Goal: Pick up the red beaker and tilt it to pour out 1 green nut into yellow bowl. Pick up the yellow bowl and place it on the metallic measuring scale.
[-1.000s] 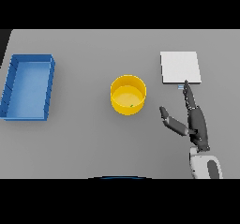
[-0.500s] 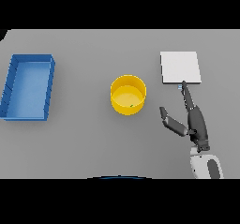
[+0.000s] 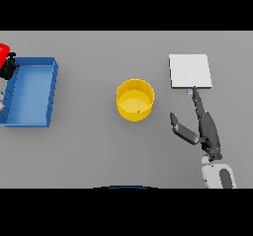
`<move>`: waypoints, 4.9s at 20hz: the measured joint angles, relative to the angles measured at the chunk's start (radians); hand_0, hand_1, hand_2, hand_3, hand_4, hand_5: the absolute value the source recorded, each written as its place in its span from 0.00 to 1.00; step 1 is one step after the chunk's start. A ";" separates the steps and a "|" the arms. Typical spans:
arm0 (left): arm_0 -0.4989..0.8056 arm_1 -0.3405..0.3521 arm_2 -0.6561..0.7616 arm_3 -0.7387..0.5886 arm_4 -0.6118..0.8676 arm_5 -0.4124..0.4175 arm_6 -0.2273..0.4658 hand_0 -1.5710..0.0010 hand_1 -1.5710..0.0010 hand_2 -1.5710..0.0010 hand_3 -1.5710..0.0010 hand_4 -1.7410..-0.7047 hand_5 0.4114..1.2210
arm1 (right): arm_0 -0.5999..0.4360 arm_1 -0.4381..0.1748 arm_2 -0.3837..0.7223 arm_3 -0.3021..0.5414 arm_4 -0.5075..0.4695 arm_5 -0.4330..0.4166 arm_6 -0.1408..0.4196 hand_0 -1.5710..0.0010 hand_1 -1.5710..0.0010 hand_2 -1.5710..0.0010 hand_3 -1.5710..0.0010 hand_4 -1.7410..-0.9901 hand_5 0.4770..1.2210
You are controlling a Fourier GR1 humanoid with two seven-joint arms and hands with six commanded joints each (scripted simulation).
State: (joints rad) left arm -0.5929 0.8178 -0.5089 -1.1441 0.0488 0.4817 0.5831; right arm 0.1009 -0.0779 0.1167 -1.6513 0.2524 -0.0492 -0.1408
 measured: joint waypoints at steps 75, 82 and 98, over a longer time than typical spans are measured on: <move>0.025 0.067 -0.042 -0.057 0.161 -0.243 -0.093 1.00 1.00 1.00 1.00 0.91 0.39 | -0.763 -0.243 0.546 0.485 0.534 0.623 -0.002 0.18 0.19 0.20 0.35 0.12 0.91; 0.032 0.082 -0.042 -0.089 0.165 -0.239 -0.084 1.00 1.00 1.00 1.00 0.91 0.39 | -0.753 -0.275 0.534 0.445 0.515 0.629 0.009 0.04 0.04 0.08 0.24 0.03 0.98; 0.032 0.097 -0.045 -0.107 0.157 -0.240 -0.079 1.00 1.00 1.00 1.00 0.91 0.39 | -0.814 -0.440 0.396 0.207 0.422 0.756 0.109 0.00 0.00 0.00 0.20 0.03 1.00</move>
State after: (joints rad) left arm -0.5604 0.9152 -0.5536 -1.2512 0.2059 0.2416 0.5036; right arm -0.7134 -0.5182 0.5127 -1.4441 0.6745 0.7067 -0.0322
